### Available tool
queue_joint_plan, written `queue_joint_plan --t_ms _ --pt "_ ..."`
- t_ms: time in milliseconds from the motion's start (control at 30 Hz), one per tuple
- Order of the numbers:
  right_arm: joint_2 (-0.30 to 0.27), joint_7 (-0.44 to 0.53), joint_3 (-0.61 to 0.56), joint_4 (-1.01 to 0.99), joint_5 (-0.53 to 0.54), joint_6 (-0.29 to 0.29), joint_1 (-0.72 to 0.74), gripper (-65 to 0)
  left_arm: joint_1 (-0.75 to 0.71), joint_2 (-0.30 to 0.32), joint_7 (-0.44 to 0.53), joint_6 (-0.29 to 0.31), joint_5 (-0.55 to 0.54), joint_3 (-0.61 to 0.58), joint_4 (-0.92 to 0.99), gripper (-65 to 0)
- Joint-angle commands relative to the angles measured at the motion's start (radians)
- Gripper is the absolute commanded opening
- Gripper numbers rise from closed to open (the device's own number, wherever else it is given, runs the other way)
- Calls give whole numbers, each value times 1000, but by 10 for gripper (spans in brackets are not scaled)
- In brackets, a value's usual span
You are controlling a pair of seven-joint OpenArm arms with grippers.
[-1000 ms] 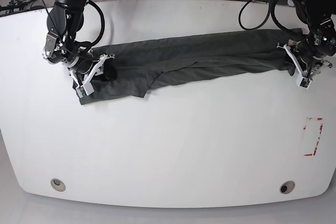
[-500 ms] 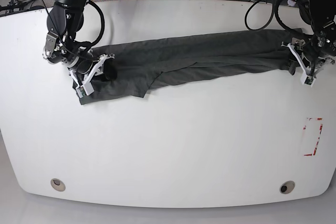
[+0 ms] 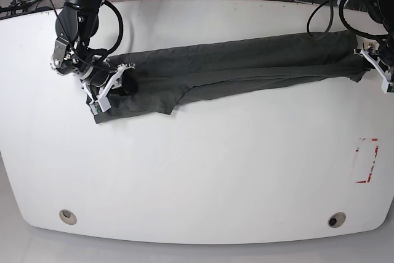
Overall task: Fold the T-shirt properly
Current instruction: 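Hold the band end with the right gripper while the left gripper adjusts its end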
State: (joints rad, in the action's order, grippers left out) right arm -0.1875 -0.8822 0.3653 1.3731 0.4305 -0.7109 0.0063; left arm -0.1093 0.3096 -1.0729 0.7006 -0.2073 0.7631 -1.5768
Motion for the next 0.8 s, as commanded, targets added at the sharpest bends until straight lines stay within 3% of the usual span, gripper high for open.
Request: queue_joint_plan --t_ms 0,267,767 --pt "-8 -39 1 2 -42 13 4 -507 -13 24 3 -2 -13 31 -18 -388" --pt "6 -39 1 2 -49 13 2 -507 -102 53 -97 -2 -280 32 -17 -386" --pt "10 -39 1 1 -49 13 2 -507 -249 86 -97 -2 -648 42 -14 -385"
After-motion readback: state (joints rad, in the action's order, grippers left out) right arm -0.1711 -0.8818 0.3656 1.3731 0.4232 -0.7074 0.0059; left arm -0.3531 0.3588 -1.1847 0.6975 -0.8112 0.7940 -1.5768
